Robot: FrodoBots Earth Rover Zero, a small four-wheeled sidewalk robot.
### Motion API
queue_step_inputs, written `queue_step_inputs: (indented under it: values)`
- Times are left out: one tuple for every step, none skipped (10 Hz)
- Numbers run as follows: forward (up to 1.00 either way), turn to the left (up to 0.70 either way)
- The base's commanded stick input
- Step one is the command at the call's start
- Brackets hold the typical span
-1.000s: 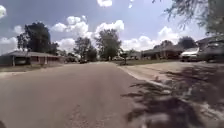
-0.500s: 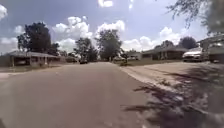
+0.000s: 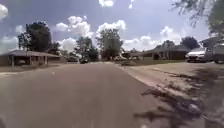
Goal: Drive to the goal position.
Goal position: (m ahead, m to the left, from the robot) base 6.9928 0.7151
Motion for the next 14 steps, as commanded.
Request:
queue_step_inputs:
  values:
    - [0.70, 0.00]
    - [0.70, 0.00]
    - [0.70, 0.00]
    - [0.70, 0.00]
    - [0.70, 0.00]
    - [0.70, 0.00]
    - [0.70, 0.00]
    - [0.70, 0.00]
    - [0.70, 0.00]
    - [0.70, 0.00]
    - [0.70, 0.00]
    - [0.70, 0.00]
    - [0.70, 0.00]
    - [0.70, 0.00]
